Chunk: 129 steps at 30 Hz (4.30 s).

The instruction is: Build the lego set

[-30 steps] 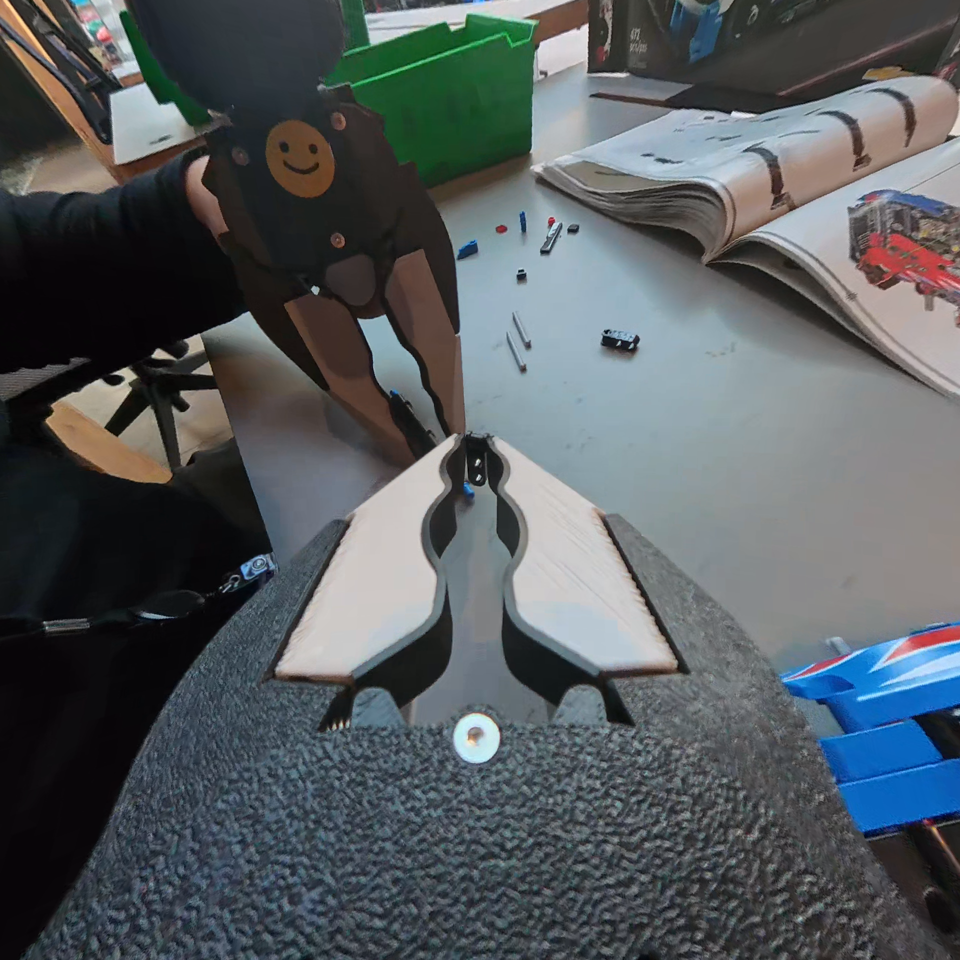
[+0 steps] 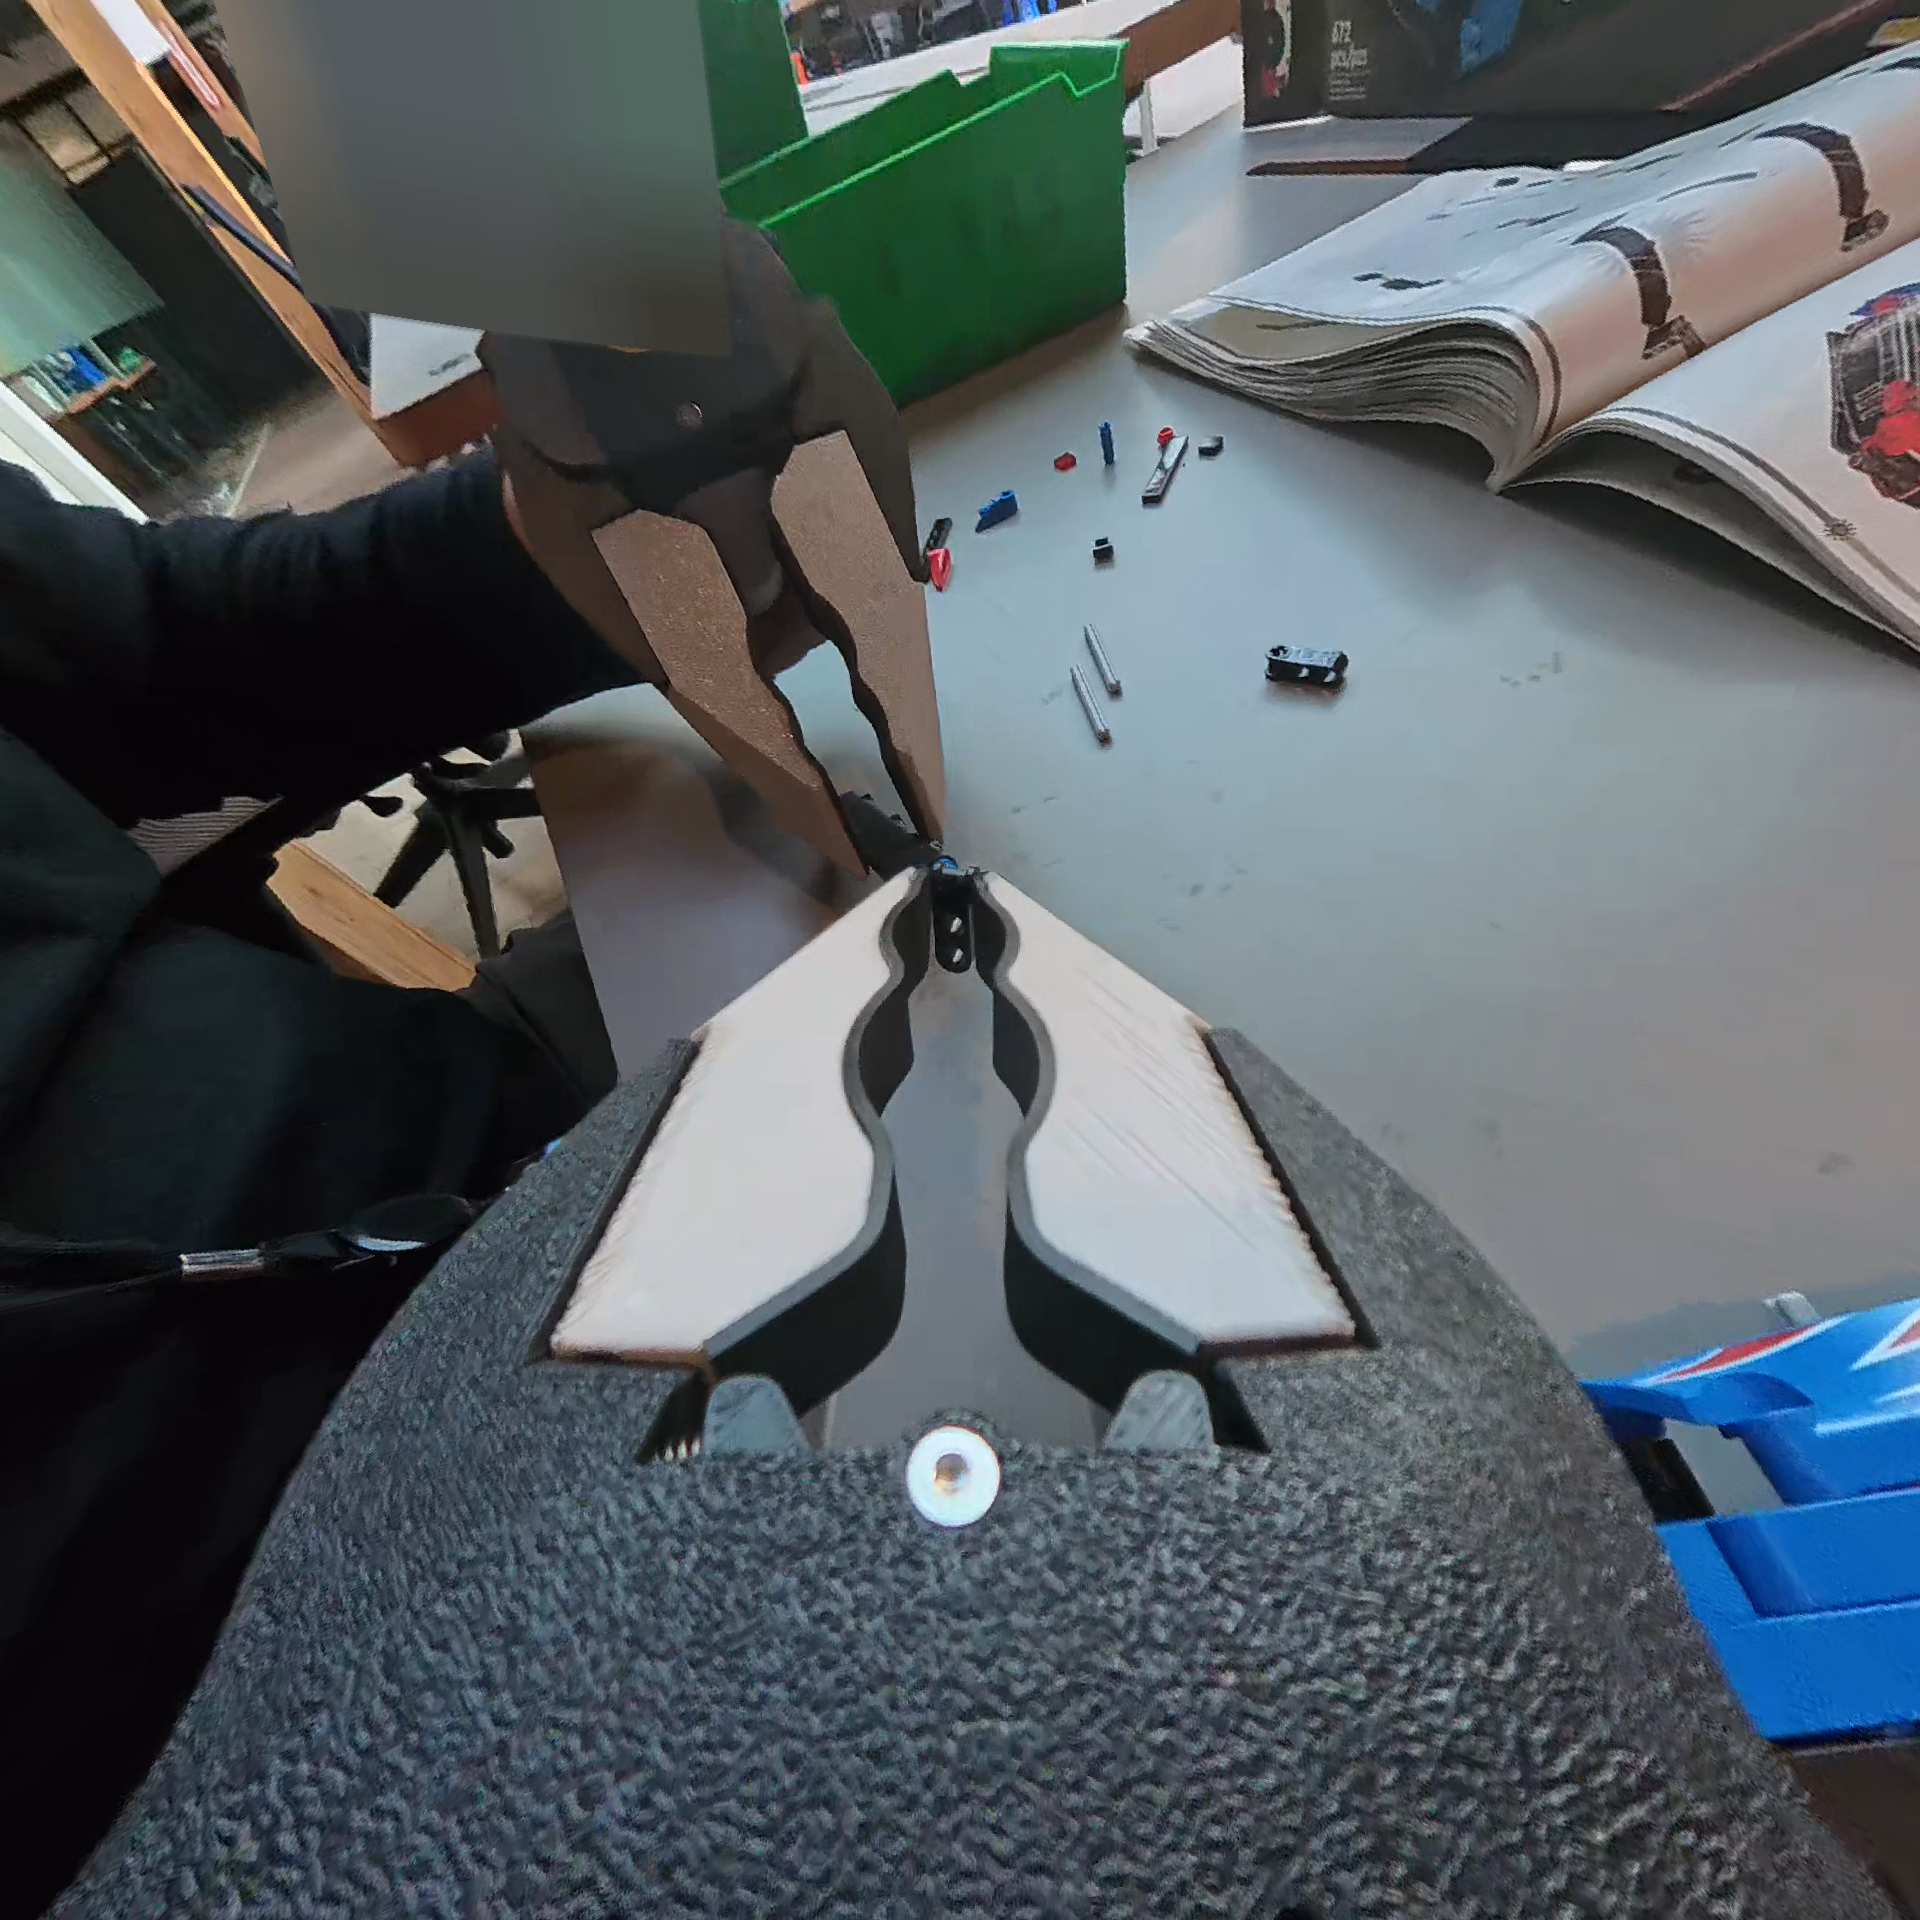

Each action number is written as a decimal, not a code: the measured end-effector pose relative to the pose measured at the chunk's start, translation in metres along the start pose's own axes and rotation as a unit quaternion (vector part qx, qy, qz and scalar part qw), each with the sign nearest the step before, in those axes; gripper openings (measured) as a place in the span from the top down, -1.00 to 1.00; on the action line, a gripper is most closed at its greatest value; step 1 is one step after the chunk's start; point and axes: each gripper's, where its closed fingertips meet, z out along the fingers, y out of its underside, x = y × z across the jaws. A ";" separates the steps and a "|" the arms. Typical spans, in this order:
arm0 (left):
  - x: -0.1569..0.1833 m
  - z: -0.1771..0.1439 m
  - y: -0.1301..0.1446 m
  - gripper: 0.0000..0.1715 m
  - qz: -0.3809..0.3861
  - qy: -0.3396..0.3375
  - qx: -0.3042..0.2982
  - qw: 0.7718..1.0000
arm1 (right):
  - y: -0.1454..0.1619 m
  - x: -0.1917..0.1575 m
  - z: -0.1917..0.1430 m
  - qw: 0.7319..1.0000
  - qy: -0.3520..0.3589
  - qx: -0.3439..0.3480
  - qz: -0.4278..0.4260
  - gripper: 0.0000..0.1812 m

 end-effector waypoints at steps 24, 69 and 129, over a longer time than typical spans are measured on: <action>0.062 -0.039 -0.058 0.86 0.050 0.074 0.079 0.993 | -0.046 -0.070 -0.051 0.937 -0.288 0.199 0.015 0.95; 0.034 0.019 0.030 0.86 0.094 0.057 -0.066 0.992 | 0.050 -0.028 0.005 0.982 -0.084 -0.160 -0.056 0.98; 0.026 -0.010 -0.005 0.87 -0.097 0.030 -0.023 0.995 | 0.016 -0.018 0.039 0.729 0.324 -0.174 -0.577 0.92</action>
